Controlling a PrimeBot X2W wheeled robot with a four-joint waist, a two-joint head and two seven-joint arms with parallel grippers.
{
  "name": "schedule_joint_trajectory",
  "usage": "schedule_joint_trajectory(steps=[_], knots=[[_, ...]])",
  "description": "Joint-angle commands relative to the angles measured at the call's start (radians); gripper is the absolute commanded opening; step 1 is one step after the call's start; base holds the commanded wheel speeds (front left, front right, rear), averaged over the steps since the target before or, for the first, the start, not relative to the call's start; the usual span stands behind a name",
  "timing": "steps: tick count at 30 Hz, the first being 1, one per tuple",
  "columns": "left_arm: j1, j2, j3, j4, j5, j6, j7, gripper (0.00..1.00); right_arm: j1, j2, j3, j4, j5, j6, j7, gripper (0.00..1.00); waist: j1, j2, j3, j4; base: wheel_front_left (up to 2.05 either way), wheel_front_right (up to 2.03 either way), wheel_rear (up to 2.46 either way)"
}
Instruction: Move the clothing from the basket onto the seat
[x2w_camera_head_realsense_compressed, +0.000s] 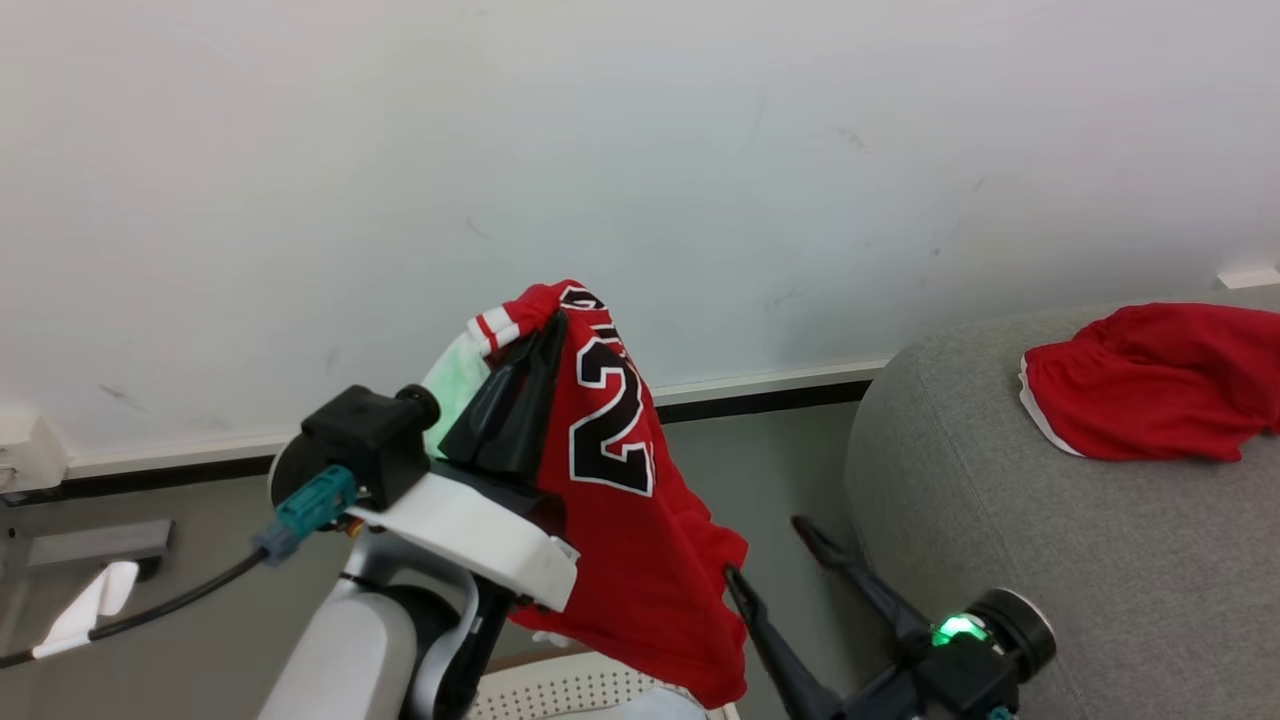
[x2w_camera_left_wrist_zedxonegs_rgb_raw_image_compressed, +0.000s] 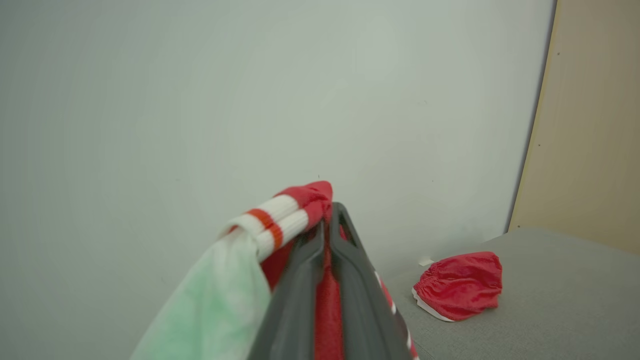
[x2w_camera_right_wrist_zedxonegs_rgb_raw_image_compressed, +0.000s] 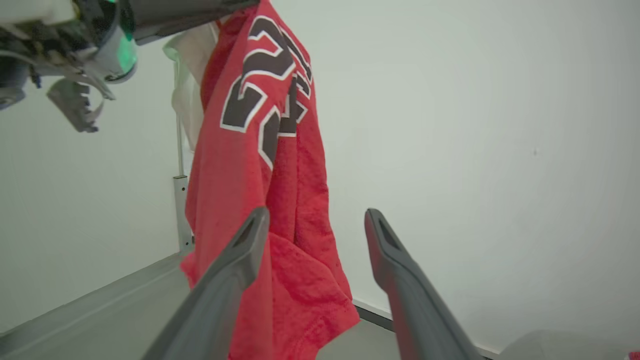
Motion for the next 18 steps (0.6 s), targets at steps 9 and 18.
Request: schedule_joint_trajectory(steps=[9, 18], knots=[[-0.019, -0.011, -0.037, 0.009, -0.006, -0.007, -0.004, 0.00, -0.201, 0.007, 0.178, 0.112, 0.056, -0.002, 0.012, 1.00, 0.0000, 0.0000, 0.003, 0.012, 0.00, 0.00, 0.00], [-0.028, -0.022, -0.088, 0.014, -0.009, -0.008, 0.001, 0.00, -0.388, 0.025, 0.252, 0.338, 0.139, -0.002, -0.023, 1.00, 0.0000, 0.0000, 0.000, 0.041, 0.00, 0.00, 0.00]])
